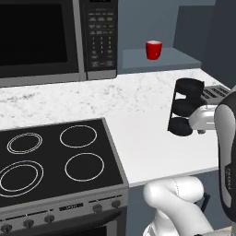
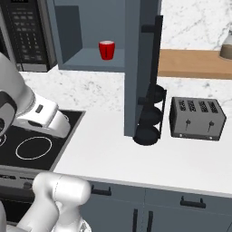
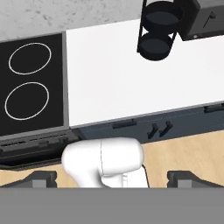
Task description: Gather all objects into one cabinet and sort the glasses and bowls to opposite sides.
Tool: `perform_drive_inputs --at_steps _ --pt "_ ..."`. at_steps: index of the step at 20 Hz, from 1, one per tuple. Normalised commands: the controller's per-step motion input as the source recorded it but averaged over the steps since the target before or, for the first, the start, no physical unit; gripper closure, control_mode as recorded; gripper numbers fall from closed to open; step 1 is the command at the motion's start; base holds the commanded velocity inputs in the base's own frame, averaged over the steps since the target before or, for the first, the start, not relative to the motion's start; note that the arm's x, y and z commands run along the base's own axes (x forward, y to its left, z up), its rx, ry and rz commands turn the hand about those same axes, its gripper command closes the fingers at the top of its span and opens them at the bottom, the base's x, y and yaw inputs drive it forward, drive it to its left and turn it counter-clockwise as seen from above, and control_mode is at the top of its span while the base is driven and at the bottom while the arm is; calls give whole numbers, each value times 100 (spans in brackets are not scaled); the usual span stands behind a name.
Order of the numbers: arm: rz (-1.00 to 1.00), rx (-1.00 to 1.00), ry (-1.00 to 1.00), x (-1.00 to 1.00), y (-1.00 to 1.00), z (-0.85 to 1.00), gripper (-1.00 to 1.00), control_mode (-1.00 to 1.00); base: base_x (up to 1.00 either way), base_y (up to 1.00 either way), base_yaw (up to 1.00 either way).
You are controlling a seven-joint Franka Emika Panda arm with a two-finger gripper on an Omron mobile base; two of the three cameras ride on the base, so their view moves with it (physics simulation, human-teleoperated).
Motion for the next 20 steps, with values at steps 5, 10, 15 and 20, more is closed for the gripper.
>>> perform_drive_inputs --at_steps 5,10,15,20 --pt "1 0 -6 0 -3 1 -100 -100 8 -5 0" --pt "12 0 -31 0 -24 34 -100 -100 0 0 0" --pt "10 0 -33 4 -3 55 -100 -100 0 0 0" --pt "1 0 -15 35 3 50 -100 -100 0 0 0"
